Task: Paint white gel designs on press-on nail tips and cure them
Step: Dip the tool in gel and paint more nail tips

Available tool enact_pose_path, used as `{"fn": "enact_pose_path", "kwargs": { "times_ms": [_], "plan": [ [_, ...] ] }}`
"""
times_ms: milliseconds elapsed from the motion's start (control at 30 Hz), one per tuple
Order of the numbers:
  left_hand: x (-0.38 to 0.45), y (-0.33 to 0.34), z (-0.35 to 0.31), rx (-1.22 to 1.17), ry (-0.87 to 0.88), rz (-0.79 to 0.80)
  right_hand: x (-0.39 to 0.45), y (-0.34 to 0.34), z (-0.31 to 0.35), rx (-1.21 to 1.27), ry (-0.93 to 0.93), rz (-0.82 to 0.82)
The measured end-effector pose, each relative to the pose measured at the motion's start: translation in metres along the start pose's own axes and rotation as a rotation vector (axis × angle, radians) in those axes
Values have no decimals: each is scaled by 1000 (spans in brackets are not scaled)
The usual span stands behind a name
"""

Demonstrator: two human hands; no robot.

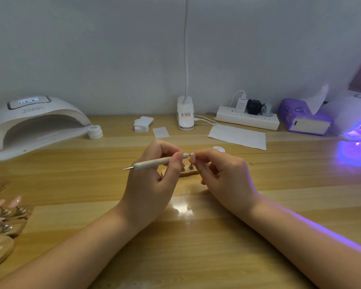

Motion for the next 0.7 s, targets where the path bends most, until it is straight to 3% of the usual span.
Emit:
{"fn": "enact_pose_path", "kwargs": {
  "times_ms": [400, 700],
  "plan": [
    [4, -7, -7, -136, -28, -115, 1, -1, 1, 6, 26, -14],
    [1, 0, -4, -124, -17, -23, 1, -1, 2, 18, 5, -16]
  ]
}}
Point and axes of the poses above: each hand's wrist, its own x-axis towards the middle knuckle, its own y-axis out of the palm, z = x × y, the point moved 3 cm from there along x, towards the middle knuckle, and after that the axes turned 1 degree about x, right-handed, at the moved point
